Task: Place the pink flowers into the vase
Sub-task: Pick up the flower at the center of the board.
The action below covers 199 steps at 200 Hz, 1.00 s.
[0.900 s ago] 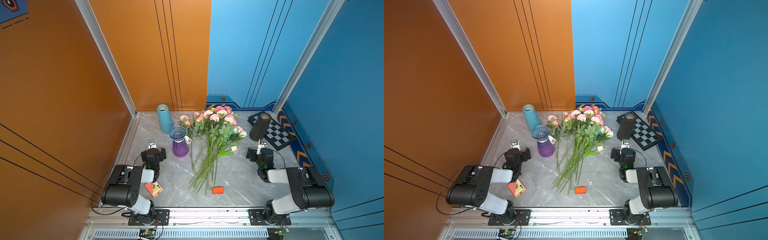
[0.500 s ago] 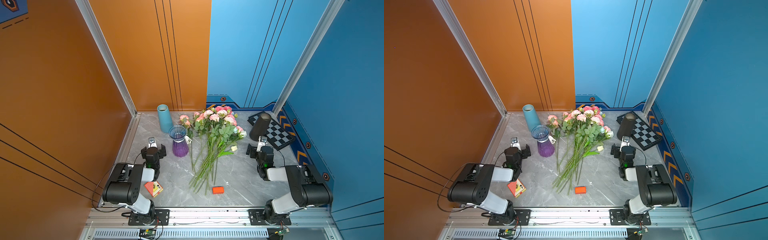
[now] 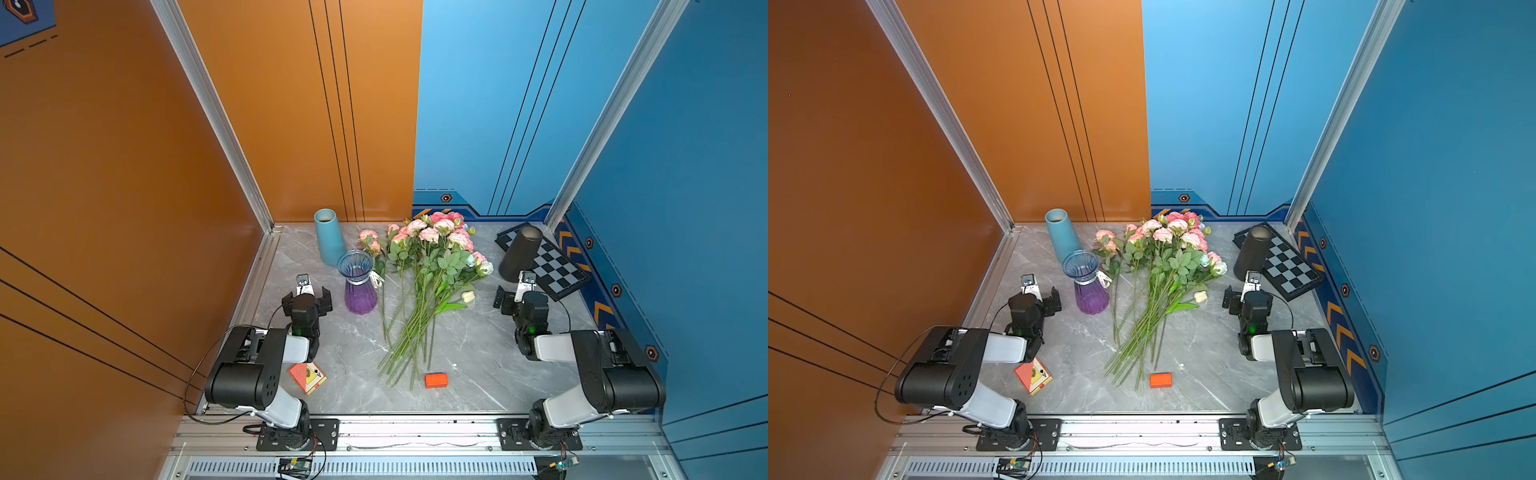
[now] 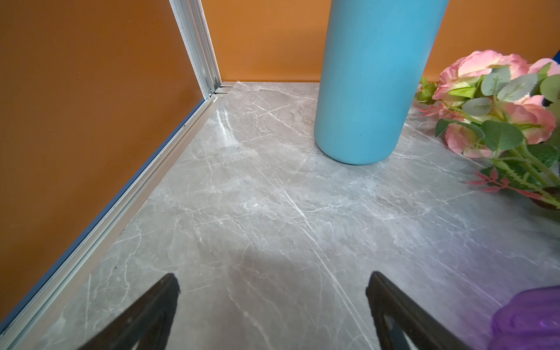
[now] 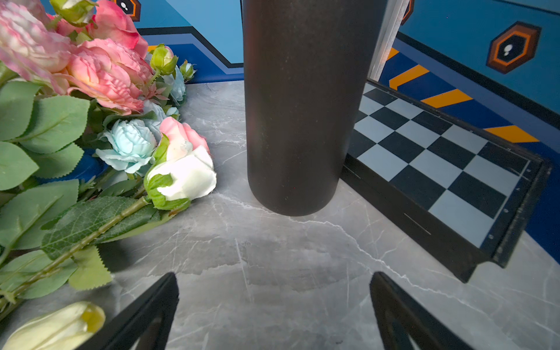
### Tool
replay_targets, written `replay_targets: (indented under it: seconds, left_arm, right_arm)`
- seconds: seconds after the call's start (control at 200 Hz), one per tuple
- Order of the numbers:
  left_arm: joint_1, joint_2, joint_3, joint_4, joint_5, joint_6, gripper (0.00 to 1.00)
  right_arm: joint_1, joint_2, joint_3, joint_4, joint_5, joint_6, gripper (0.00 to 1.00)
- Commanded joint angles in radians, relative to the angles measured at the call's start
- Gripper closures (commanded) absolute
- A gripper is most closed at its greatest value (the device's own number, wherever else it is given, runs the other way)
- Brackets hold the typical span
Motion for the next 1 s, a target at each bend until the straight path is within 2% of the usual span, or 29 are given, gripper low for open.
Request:
replay_targets:
  seconds: [0.0, 0.085, 0.17, 0.23, 0.26, 0.35, 0.405, 0.511, 0.576, 0.641, 0.761, 0.871, 0.991]
  left_arm:
    - [-0.006, -0.001, 0.003, 0.021, -0.012, 0.011, 0.01]
    - [-0.013, -0.027, -0.020, 0.038, -0.059, -0.001, 0.01]
    - [-0.019, -0.045, -0.067, 0.114, -0.039, 0.016, 0.01]
    - [-0.044, -0.059, -0.082, 0.149, -0.073, 0.043, 0.02]
    - [-0.067, -0.079, -0.081, 0.142, -0.130, 0.062, 0.01]
    - [-0.117, -0.153, -0.103, 0.140, -0.190, 0.111, 0.02]
    - [-0.142, -0.195, -0.108, 0.126, -0.236, 0.127, 0.01]
    - [-0.208, -0.271, -0.110, 0.127, -0.357, 0.168, 0.01]
    - [-0.257, -0.329, -0.110, 0.126, -0.439, 0.174, 0.02]
    - [-0.294, -0.389, -0.108, 0.116, -0.433, 0.148, 0.01]
    - [-0.335, -0.478, -0.022, -0.091, -0.401, -0.034, 0.01]
    - [-0.366, -0.517, 0.086, -0.282, -0.126, -0.066, 0.01]
    - [-0.408, -0.577, 0.199, -0.471, -0.037, -0.115, 0.01]
  right_arm:
    - [0.009, 0.011, 0.016, 0.026, 0.032, -0.008, 0.00]
    - [0.034, -0.006, 0.006, 0.035, 0.112, -0.010, 0.00]
    - [0.053, -0.049, -0.010, 0.032, 0.161, -0.019, 0.00]
    - [0.092, -0.091, -0.012, 0.007, 0.268, -0.033, 0.00]
    - [0.122, -0.120, -0.009, -0.023, 0.336, -0.046, 0.00]
    - [0.189, -0.224, 0.035, -0.213, 0.438, -0.067, 0.00]
    - [0.205, -0.270, 0.071, -0.324, 0.459, -0.022, 0.00]
    - [0.203, -0.352, 0.126, -0.518, 0.530, 0.153, 0.00]
    - [0.179, -0.423, 0.148, -0.630, 0.491, 0.262, 0.00]
    - [0.133, -0.497, 0.155, -0.702, 0.352, 0.322, 0.00]
    - [0.096, -0.597, 0.157, -0.758, 0.198, 0.350, 0.00]
    - [0.100, -0.613, 0.216, -0.871, 0.157, 0.364, 0.00]
    - [0.114, -0.559, 0.300, -0.993, 0.089, 0.354, 0.00]
